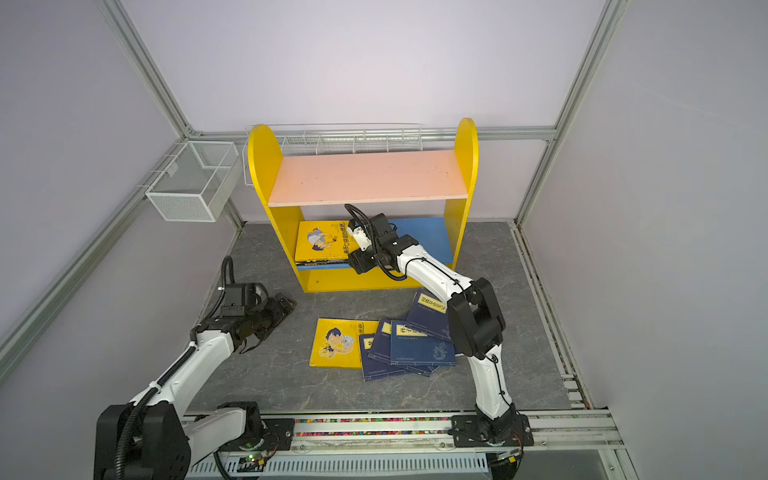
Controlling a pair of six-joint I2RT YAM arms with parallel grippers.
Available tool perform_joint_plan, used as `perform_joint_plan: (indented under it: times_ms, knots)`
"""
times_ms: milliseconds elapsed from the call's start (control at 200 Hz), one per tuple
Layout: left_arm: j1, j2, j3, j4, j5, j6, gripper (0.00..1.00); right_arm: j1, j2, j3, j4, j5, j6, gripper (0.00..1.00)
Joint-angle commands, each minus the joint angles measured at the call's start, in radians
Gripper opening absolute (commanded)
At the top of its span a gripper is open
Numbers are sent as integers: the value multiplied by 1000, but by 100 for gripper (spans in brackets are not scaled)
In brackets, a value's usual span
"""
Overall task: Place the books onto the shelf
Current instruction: 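Push the yellow book deeper onto the shelf and open the right gripper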
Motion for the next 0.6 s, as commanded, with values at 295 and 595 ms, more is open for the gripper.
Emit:
perform_joint_plan:
  times_ms: [295,595]
  knots:
    - [3,6,32,-15,4,3,87,30,42,46,52,-75,14,76]
    - [3,4,32,-14,6,4,88,48,56,62,51,-72,34,77]
